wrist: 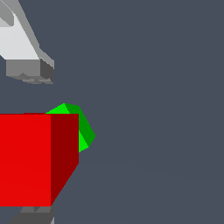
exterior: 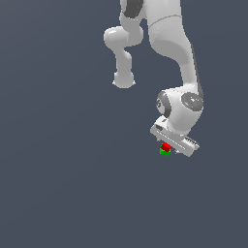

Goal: Stack the red cube on top of the green cube.

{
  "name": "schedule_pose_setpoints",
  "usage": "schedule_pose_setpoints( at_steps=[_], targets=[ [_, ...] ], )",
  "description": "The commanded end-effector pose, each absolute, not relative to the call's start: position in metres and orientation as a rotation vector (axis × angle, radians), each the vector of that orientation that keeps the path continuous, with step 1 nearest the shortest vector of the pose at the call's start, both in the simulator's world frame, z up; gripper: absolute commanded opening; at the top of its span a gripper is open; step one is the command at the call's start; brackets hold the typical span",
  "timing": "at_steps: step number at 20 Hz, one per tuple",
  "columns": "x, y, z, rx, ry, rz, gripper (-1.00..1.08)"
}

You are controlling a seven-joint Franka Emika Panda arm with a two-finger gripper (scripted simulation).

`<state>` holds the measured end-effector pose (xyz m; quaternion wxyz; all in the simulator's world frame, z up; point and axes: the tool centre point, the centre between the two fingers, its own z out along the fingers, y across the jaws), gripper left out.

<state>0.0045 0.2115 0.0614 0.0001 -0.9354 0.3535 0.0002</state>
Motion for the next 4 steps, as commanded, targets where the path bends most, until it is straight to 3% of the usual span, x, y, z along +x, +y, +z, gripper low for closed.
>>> schedule_pose_setpoints(
  at_steps=[1, 4],
  targets=[
    [0.0047, 0.2115, 0.0614, -2.938, 1.111, 0.000, 1.00],
    [0.0047, 0.2115, 0.0614, -2.938, 1.111, 0.000, 1.00]
  ],
)
